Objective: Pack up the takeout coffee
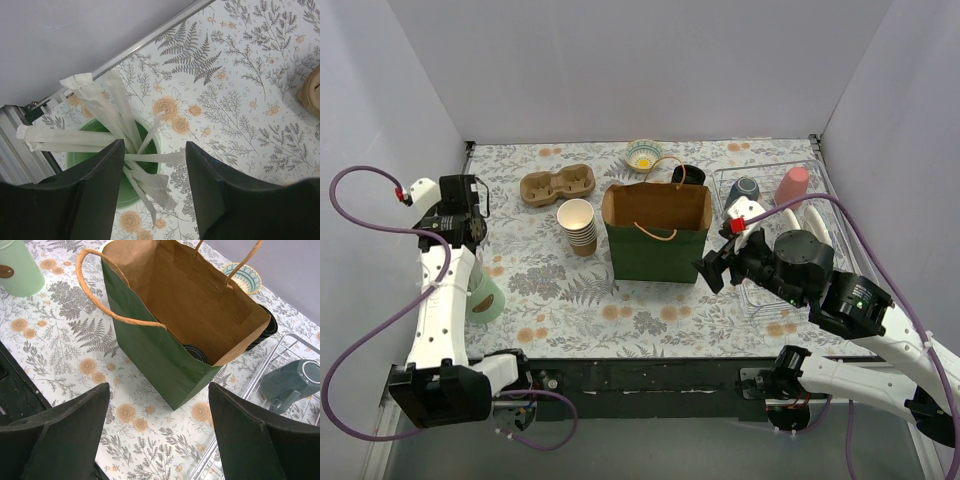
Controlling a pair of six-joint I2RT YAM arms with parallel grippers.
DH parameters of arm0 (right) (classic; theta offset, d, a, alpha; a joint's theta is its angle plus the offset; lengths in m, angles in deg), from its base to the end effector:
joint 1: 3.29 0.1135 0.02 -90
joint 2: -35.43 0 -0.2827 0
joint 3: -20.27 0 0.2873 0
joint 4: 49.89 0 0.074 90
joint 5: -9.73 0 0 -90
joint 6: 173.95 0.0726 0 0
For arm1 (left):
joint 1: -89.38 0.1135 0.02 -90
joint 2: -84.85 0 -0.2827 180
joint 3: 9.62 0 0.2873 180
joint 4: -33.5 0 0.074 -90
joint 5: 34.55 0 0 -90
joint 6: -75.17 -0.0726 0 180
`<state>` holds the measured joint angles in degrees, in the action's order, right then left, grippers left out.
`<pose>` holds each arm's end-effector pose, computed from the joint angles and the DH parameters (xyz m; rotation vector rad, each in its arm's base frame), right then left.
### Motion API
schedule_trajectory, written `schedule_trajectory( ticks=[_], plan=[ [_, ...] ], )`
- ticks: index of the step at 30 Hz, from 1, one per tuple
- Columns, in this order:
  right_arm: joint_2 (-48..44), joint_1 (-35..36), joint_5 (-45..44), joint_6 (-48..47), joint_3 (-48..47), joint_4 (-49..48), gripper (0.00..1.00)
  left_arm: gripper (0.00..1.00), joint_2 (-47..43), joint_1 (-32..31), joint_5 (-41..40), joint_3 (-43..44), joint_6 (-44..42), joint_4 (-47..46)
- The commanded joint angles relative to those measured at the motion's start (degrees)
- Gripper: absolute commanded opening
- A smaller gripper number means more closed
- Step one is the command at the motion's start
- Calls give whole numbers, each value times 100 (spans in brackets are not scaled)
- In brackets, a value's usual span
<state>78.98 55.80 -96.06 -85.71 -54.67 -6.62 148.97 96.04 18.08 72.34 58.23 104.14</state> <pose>0.1203 0.1624 0.4283 -0.7303 1.6399 0.4774 0.2429 0.0727 0.3510 -1.6396 1.5639 0.2222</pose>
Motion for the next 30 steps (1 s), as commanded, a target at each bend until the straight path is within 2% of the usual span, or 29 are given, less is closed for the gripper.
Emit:
schedule_trajectory(
  ticks=[1,7,12,17,27,30],
  plan=[
    [-127,-20,-100,-61,23,-310,88,50,302,29,-131,207,50,-243],
    [-215,-20,-179,-96,32,-283,88,49,654,38,-578,348,674,56],
    [-242,-12,-249,-114,32,-231,89,50,699,29,-860,155,587,-216],
    [-251,-20,-310,-123,40,-222,89,43,786,38,-930,146,490,-383],
    [-127,-20,-363,-228,-4,-319,90,43,760,37,-746,-179,763,-392],
    [-119,-20,-398,-237,-30,-319,90,38,865,38,-728,-92,824,-366]
  ],
)
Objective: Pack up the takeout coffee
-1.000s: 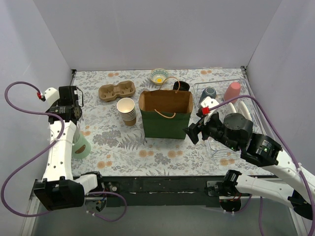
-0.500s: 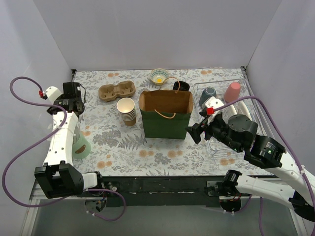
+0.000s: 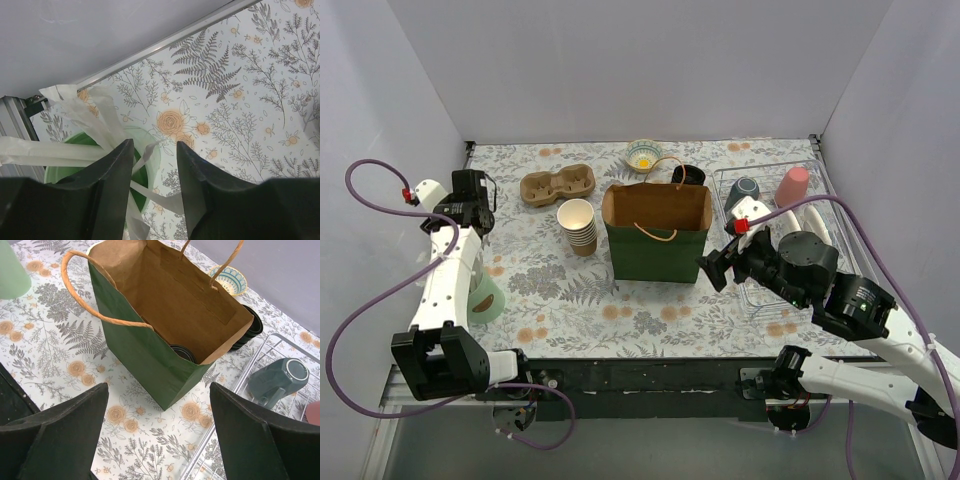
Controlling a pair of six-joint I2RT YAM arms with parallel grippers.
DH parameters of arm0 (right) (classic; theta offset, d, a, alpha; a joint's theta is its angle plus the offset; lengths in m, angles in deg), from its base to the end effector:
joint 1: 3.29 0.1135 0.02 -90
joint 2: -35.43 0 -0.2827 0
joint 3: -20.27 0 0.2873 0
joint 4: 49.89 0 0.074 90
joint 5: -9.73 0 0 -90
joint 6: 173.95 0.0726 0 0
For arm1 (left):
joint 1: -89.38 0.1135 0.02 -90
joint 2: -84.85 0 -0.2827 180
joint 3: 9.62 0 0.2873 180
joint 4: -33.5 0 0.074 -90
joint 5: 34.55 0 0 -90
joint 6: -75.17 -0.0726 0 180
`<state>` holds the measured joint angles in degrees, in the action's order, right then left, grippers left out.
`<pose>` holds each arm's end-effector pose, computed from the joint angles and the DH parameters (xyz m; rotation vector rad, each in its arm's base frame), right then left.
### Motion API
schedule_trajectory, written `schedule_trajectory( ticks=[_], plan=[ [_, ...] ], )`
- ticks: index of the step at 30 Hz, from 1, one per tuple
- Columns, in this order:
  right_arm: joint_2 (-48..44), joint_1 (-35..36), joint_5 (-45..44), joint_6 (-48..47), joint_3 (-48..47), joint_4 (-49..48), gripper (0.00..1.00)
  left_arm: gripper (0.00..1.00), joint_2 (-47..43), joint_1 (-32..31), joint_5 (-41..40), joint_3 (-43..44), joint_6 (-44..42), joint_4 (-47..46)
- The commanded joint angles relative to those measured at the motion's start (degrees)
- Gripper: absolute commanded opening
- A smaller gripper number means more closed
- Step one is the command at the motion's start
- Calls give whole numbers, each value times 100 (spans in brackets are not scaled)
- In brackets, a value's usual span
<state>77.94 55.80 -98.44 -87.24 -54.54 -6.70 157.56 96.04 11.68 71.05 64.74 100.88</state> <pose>0.1195 0.1556 0.4310 -0.7109 1.6221 0.4305 0.2771 0.0829 0.3144 -1.7208 1.4758 0.3620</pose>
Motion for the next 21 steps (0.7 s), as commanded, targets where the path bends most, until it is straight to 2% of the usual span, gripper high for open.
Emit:
schedule_trajectory(
  ticks=[1,3,4,6,16,21],
  plan=[
    [-22,-20,-169,-84,-43,-292,90,32,33,38,-114,72,216,4],
    [-57,-20,-195,-84,-34,-257,90,22,68,29,-236,186,208,22],
    [-58,-20,-204,-75,-26,-231,90,8,94,37,-298,248,208,65],
    [-101,-20,-222,-75,-26,-231,90,0,94,38,-386,379,147,101],
    [-23,-20,-266,-269,-262,-187,90,0,-81,37,-773,1003,94,575],
    [91,-29,-213,-321,-473,-152,90,0,-187,29,-897,1811,33,1006]
  ],
)
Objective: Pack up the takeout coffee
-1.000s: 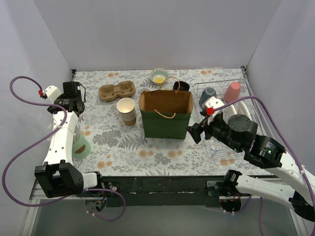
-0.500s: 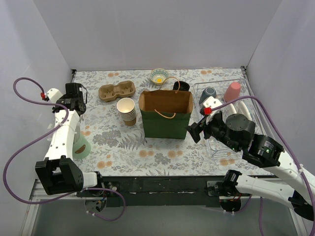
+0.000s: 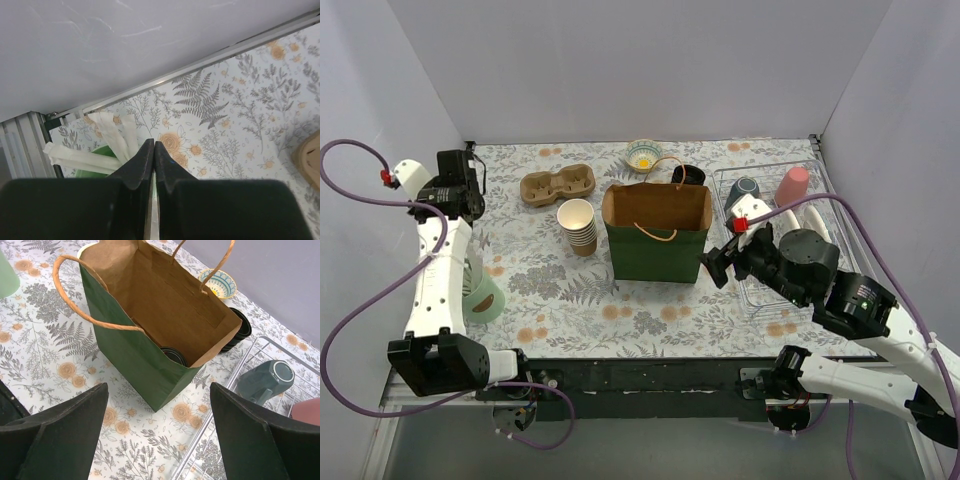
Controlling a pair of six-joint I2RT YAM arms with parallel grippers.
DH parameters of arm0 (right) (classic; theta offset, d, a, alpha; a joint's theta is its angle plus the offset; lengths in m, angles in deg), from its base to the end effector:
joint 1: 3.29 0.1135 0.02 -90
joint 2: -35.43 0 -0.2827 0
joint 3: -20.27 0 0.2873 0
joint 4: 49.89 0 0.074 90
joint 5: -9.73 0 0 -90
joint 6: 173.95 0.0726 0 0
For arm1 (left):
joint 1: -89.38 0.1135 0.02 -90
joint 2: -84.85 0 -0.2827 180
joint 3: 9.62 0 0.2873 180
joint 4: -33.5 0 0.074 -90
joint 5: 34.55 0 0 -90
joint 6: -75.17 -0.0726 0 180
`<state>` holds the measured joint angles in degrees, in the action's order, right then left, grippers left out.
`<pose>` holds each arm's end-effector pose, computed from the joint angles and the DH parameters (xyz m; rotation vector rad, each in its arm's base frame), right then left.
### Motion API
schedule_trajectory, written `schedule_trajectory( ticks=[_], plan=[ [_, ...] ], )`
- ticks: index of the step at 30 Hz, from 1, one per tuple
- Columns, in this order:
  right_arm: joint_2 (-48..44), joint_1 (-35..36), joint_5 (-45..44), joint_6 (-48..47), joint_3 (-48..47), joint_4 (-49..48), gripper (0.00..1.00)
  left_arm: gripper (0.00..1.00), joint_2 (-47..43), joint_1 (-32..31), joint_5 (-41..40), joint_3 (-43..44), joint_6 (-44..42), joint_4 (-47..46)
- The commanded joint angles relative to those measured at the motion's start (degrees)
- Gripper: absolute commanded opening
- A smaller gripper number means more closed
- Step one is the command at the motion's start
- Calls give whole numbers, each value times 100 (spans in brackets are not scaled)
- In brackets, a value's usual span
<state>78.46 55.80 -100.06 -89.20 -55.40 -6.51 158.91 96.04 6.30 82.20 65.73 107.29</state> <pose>0.1213 0.1548 0.4348 -0.7155 1.6108 0.3828 0.2756 0.0875 0.3722 -1.6997 1.3490 0.3908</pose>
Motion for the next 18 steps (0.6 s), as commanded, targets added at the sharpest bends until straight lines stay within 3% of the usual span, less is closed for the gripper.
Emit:
schedule_trajectory(
  ticks=[1,8,11,13,15,18],
  plan=[
    [57,-20,-42,-125,-423,-180,90,0,-331,37,-333,837,-127,374],
    [145,-20,-112,-28,-810,-189,90,0,-138,29,545,2331,-1313,-56],
    [119,-20,-306,104,-872,-189,90,0,-120,29,1527,2955,-1805,-389],
    [92,-20,-420,174,-898,-198,90,0,-103,37,2702,3368,-1921,-582],
    [66,-20,-534,192,-951,-189,90,0,-94,38,3391,3545,-1772,-689],
    [13,-20,-701,183,-969,-189,90,0,-32,29,5164,3695,-1359,-943]
  ],
)
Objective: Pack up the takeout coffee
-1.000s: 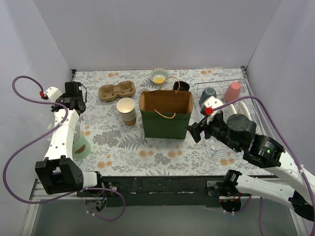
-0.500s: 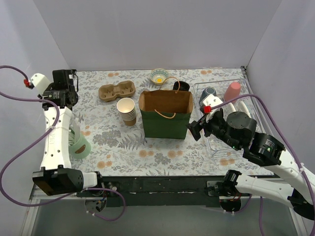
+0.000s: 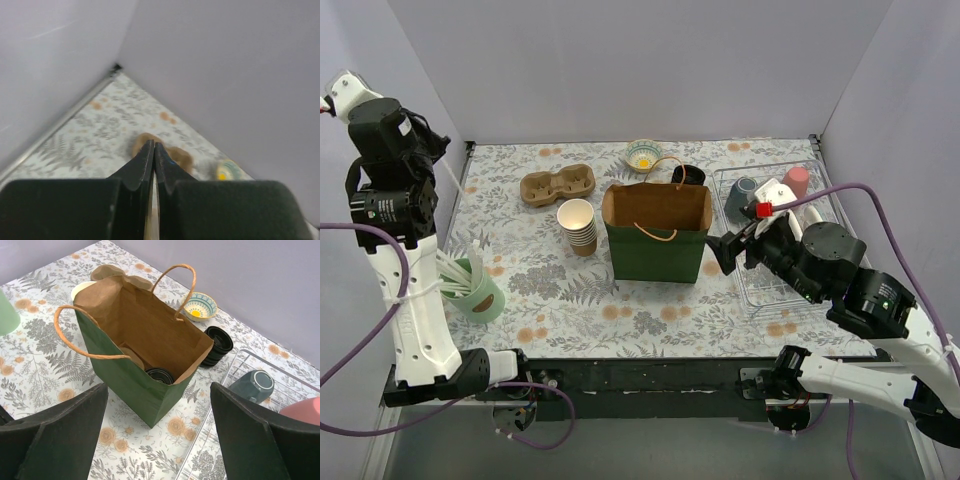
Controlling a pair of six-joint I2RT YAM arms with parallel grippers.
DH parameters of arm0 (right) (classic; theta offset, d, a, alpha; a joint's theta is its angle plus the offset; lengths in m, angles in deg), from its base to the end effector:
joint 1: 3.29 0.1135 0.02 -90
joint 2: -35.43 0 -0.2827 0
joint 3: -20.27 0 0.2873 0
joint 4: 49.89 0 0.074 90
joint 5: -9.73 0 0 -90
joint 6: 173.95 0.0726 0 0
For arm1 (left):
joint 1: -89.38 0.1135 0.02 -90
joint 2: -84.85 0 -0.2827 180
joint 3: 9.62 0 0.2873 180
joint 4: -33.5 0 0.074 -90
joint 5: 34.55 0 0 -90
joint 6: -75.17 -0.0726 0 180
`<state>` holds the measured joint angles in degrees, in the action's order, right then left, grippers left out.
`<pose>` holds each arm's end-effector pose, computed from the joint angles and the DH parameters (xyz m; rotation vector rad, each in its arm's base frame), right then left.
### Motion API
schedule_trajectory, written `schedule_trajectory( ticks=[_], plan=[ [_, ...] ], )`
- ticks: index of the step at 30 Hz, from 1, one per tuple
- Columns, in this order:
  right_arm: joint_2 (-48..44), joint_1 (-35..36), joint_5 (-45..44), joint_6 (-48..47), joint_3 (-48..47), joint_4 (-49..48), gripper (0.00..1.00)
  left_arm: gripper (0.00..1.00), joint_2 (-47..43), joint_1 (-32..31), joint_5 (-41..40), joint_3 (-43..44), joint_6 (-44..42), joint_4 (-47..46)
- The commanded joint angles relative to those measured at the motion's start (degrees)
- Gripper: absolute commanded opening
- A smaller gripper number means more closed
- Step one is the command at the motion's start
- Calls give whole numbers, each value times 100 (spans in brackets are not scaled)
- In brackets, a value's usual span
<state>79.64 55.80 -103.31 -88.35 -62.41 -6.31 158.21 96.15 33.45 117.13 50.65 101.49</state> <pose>0.1182 0.1420 0.4768 -0.6027 1.5549 0.3919 0.2422 0.0561 0.5794 -1.2815 1.2964 -0.3776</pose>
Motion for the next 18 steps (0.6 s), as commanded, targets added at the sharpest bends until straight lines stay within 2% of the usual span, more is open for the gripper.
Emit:
schedule_trajectory(
  ticks=[1,2,5,10,13,18],
  plan=[
    [-123,-20,-428,80,-267,-200,90,0,151,18,3029,237,272,-460],
    [-158,-20,-472,71,-258,-200,90,0,204,18,3809,238,630,-461],
    [-184,-20,-595,80,-232,-156,90,0,310,18,5077,150,888,-619],
    [-254,-20,-666,229,-206,-6,90,0,12,-9,5987,-183,1107,-1487],
    [-263,-20,-666,247,-179,81,89,0,-322,-8,6435,-728,1686,-2286],
    [-246,-20,-701,256,-170,99,90,0,-735,-78,6822,-1851,2408,-3089]
  ],
)
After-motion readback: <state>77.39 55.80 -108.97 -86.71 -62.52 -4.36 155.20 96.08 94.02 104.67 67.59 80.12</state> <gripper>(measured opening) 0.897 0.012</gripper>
